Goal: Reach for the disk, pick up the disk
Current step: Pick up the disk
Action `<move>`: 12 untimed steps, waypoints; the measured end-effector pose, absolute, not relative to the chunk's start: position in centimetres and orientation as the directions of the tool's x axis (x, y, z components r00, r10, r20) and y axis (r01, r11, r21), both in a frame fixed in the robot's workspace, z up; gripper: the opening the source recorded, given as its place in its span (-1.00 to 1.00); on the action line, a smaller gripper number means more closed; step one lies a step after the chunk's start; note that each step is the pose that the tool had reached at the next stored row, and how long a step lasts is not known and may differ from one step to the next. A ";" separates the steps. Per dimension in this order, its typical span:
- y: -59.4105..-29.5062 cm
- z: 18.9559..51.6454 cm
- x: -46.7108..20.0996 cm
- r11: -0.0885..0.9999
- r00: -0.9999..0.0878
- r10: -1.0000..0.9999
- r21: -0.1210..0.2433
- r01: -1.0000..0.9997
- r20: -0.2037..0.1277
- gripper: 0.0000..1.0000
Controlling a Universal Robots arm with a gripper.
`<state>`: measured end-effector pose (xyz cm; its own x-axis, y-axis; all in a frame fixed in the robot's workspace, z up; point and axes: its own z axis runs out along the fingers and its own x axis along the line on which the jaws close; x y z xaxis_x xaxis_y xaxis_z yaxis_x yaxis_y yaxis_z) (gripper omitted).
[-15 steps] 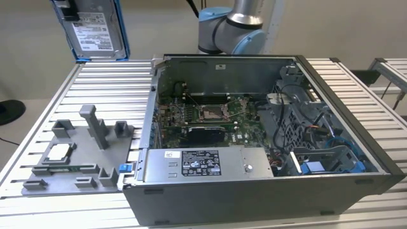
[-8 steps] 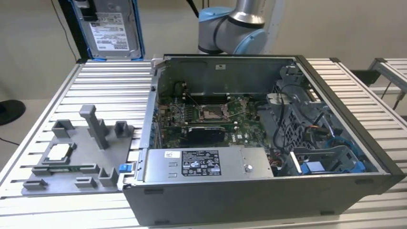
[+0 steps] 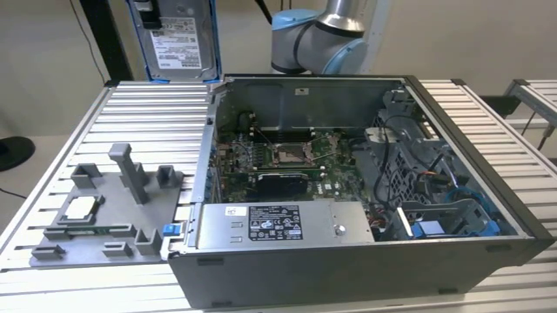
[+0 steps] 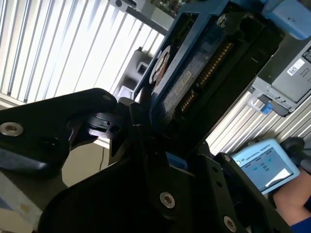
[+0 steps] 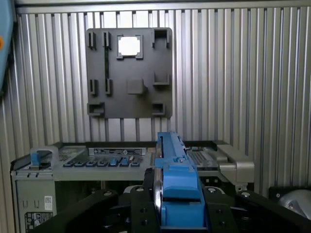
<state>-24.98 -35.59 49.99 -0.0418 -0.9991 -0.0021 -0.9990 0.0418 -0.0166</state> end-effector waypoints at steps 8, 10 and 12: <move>-35.6 50.0 -21.4 0.042 -0.042 -0.999 -0.017 -0.999 -0.002 -1.00; -35.6 50.0 -20.4 0.042 -0.042 -0.999 -0.017 -0.999 -0.002 -1.00; -35.6 50.0 -19.5 0.042 -0.042 -0.999 -0.017 -0.999 -0.002 -1.00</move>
